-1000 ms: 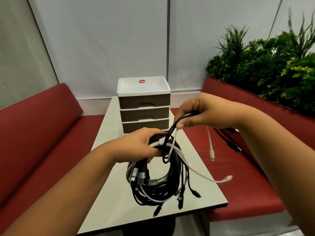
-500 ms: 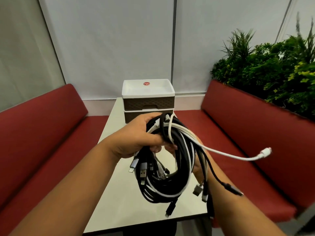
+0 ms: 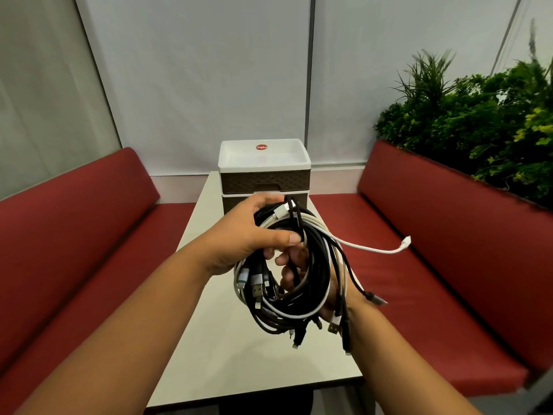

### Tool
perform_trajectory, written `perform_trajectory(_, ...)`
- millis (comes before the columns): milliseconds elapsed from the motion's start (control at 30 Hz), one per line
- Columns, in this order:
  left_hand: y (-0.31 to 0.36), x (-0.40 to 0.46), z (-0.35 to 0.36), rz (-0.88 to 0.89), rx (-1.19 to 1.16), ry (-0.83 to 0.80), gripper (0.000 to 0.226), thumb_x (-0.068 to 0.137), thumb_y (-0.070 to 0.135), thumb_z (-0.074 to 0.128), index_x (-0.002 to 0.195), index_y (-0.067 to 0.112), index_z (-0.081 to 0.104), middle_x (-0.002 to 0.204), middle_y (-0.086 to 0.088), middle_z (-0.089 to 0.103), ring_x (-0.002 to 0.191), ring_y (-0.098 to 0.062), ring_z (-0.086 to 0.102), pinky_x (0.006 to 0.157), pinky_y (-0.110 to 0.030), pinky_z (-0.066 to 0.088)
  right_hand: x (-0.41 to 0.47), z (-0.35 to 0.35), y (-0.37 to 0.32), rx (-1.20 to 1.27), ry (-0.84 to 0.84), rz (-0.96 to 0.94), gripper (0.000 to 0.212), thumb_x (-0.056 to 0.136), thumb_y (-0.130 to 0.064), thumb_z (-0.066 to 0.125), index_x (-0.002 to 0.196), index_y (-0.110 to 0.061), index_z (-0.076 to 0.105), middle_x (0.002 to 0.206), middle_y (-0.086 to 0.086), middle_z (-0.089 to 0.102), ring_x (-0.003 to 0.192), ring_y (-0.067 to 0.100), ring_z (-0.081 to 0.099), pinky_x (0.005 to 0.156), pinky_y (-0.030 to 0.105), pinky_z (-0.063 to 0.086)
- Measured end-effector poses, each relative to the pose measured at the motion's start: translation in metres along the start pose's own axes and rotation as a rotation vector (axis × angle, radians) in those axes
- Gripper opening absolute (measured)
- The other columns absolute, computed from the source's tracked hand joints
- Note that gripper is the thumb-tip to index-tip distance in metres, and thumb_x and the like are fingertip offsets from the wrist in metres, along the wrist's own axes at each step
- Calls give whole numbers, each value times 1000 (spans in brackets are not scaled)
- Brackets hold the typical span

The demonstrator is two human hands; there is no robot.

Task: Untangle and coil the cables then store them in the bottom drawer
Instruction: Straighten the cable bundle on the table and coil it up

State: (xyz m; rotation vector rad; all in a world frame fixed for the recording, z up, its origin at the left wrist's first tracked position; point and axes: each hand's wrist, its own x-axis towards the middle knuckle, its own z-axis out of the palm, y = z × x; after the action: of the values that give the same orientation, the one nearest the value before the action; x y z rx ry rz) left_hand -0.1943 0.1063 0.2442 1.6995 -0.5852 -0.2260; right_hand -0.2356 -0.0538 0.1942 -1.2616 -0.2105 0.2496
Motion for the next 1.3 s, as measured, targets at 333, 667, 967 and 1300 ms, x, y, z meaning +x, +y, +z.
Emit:
perform_trajectory(333,-5,3,1,-62,56,73,42,64,23,86,93,-1,67,72,-11,61,50,-16,46,53,-27,43,8,-51,24,-21,106,69,15,91,-14,60,94,-7,73,98,17,71,93,28,67,84,37,54)
perform_trajectory(667,-12,17,-1,-97,159,387,22,71,21,85,77,9,67,47,0,53,42,-13,48,44,-20,41,-26,-15,8,-430,514,-620,9,90,-8,63,93,-16,67,82,-1,68,66,3,57,63,18,46)
perform_trajectory(967,-16,24,33,-44,381,411,32,62,35,89,82,22,68,73,5,70,64,-11,66,62,-30,54,8,11,7,-1158,496,18,35,95,-21,49,129,-25,51,114,1,67,101,28,63,75,33,49)
perform_trajectory(1300,-17,19,32,-27,301,382,31,66,36,88,86,25,68,76,6,72,67,-12,69,68,-35,59,10,9,9,-1143,595,-105,20,96,-38,49,104,-25,63,96,-3,70,86,24,64,67,34,51)
